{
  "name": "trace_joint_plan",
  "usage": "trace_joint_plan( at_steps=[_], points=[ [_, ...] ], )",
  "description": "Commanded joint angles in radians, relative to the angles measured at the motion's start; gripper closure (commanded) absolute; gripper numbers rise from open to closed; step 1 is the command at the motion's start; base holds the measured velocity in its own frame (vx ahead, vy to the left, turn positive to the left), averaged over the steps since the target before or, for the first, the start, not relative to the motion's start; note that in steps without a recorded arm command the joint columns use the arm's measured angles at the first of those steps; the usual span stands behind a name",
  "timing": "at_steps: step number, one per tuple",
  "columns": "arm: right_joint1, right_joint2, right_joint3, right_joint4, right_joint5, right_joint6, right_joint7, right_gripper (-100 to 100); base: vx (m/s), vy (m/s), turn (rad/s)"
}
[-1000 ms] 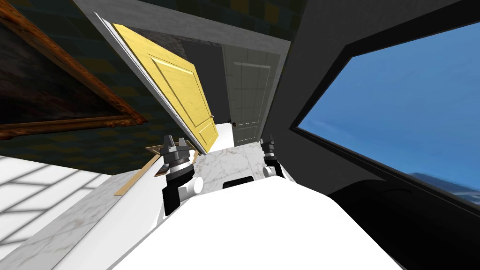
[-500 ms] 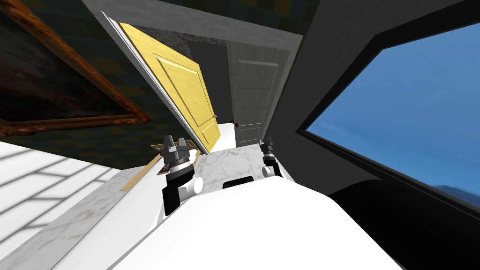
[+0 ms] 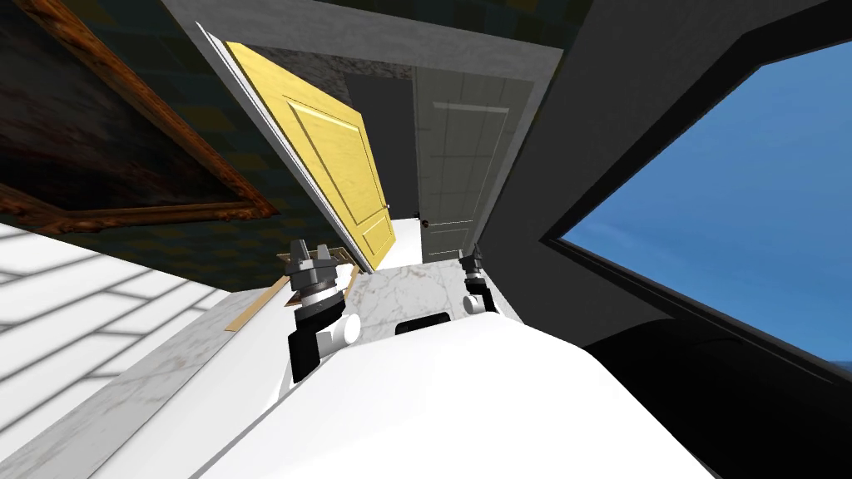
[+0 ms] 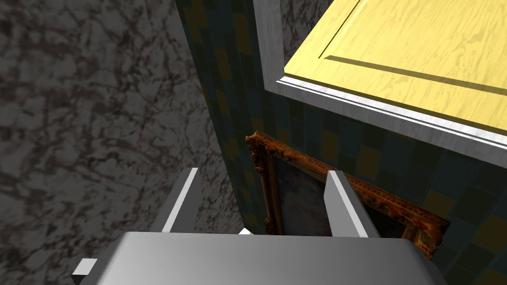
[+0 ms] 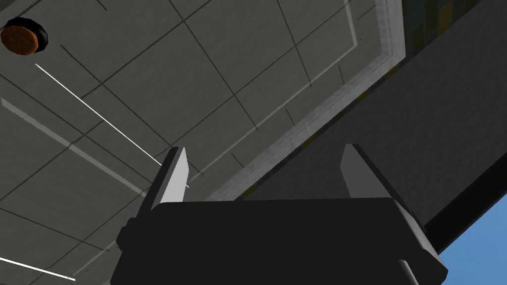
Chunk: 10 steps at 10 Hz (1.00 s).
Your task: Push the door open
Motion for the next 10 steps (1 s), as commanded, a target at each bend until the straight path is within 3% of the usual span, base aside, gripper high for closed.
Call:
trace_joint_plan(
  at_steps=[1,10],
  points=[
    [-0.011,-0.005,0.001,0.037,-0.019,-0.018,-0.030,-100,0.099,-0.023,0.116],
    [-0.084,-0.012,0.010,0.236,-0.121,-0.094,-0.181,-100,0.095,-0.029,0.125]
  ],
)
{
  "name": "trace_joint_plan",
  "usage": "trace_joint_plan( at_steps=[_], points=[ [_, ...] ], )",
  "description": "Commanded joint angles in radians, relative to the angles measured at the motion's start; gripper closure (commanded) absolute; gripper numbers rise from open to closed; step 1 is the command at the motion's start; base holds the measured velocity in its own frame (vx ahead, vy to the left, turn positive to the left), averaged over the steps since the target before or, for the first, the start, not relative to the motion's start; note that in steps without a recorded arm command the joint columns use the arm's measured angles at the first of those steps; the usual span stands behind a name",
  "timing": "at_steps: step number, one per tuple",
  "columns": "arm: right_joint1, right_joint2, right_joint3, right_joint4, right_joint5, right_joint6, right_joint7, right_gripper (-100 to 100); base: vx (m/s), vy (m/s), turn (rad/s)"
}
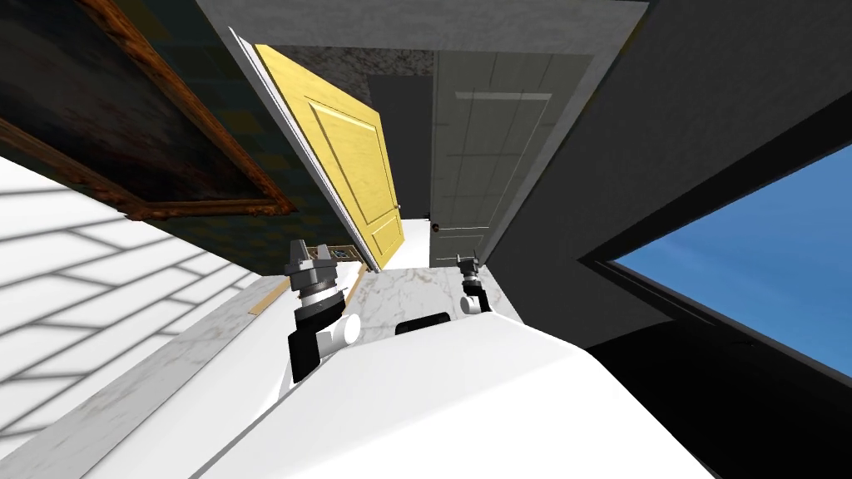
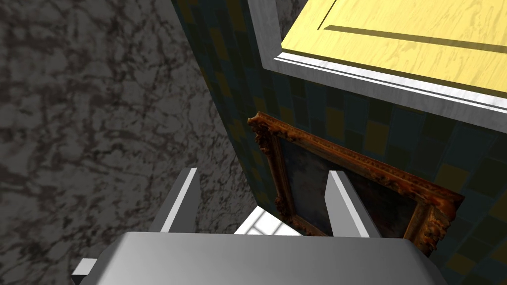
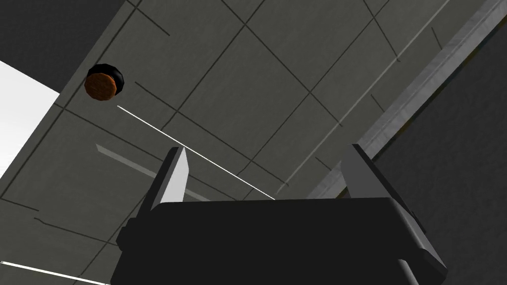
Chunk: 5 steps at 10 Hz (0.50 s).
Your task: Push the door open
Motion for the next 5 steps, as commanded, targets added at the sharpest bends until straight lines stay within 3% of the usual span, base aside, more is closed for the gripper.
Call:
trace_joint_plan(
  at_steps=[1,5],
  points=[
    [-0.017,0.000,0.000,0.038,-0.020,-0.013,-0.030,-100,0.093,-0.024,0.111],
    [-0.050,0.003,0.004,0.128,-0.066,-0.047,-0.097,-100,0.094,-0.041,0.122]
  ],
)
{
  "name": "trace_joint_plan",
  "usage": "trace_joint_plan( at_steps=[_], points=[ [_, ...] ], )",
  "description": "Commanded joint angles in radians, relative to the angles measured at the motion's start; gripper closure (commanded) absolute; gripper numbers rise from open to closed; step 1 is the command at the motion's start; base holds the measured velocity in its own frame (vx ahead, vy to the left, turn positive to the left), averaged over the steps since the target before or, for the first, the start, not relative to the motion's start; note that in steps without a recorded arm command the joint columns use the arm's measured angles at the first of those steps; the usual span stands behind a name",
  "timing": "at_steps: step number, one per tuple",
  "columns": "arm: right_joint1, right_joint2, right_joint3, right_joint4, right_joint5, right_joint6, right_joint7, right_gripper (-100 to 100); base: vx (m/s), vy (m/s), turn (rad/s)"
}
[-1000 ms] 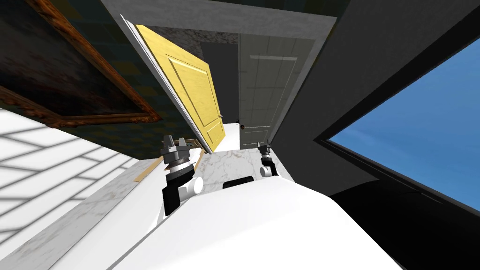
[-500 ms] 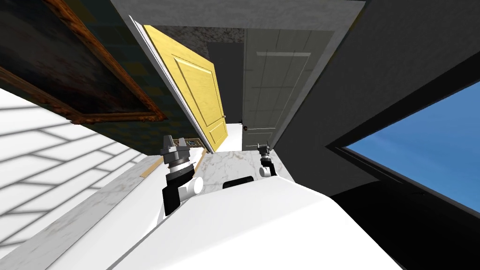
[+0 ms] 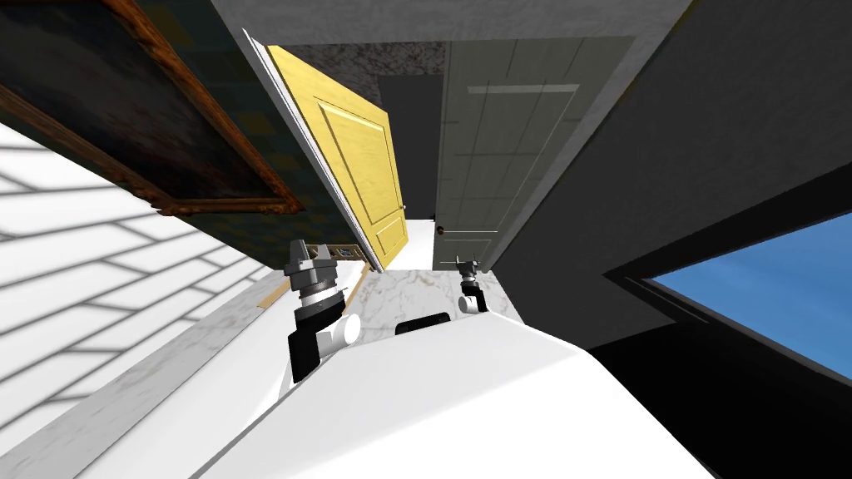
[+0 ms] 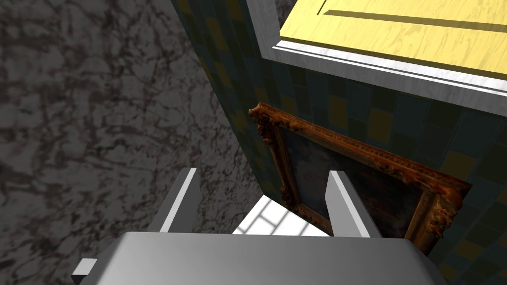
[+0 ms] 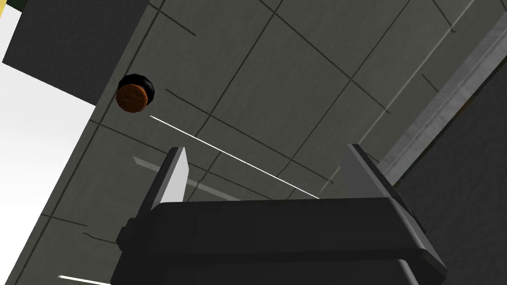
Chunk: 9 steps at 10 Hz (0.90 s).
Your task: Push the door open
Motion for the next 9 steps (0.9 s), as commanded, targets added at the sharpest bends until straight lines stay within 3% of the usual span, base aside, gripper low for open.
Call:
trace_joint_plan(
  at_steps=[1,9],
  points=[
    [-0.009,0.000,0.003,0.037,-0.018,-0.019,-0.032,-100,0.090,-0.038,0.123],
    [-0.071,0.018,0.010,0.206,-0.106,-0.083,-0.160,-100,0.087,-0.046,0.118]
  ],
)
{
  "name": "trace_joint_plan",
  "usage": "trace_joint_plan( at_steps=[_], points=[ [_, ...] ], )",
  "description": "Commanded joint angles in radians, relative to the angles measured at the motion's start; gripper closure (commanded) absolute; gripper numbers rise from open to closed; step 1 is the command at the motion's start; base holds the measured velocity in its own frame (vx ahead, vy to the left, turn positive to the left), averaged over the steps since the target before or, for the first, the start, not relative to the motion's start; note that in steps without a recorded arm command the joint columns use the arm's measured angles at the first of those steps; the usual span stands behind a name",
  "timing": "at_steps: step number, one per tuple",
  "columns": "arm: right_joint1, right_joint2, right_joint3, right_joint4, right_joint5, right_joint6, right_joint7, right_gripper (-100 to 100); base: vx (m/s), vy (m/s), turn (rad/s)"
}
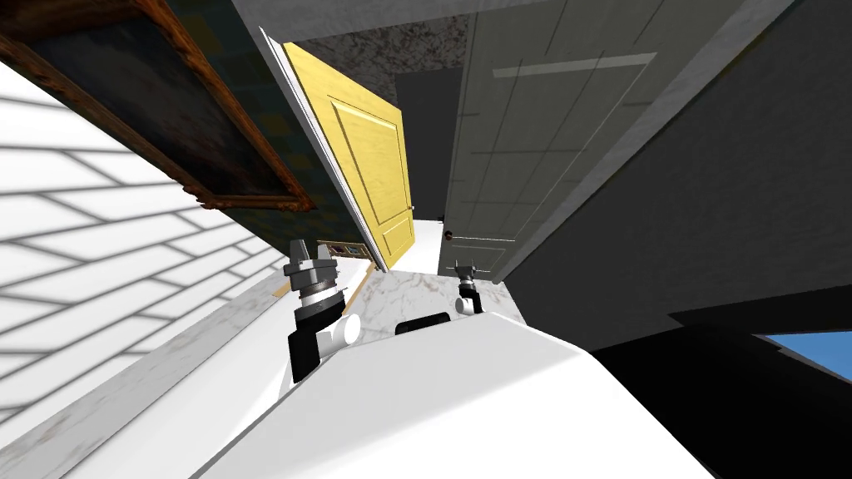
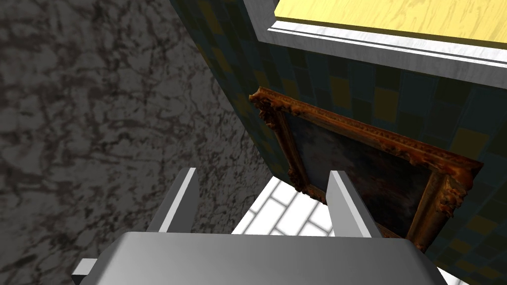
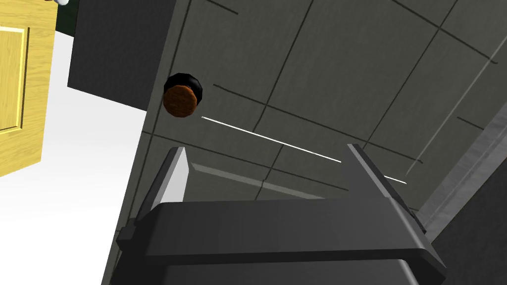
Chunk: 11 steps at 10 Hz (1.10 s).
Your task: Push the door open
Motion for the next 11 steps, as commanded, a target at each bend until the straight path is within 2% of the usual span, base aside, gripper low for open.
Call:
trace_joint_plan(
  at_steps=[1,5,9,11],
  points=[
    [-0.012,0.004,0.001,0.033,-0.018,-0.013,-0.028,-100,0.081,-0.057,0.103],
    [-0.039,0.018,0.004,0.109,-0.057,-0.042,-0.085,-100,0.085,-0.048,0.106],
    [-0.082,0.046,0.009,0.226,-0.117,-0.087,-0.173,-100,0.128,-0.090,0.160],
    [-0.092,0.055,0.010,0.252,-0.130,-0.097,-0.193,-100,0.114,-0.075,0.084]
  ],
)
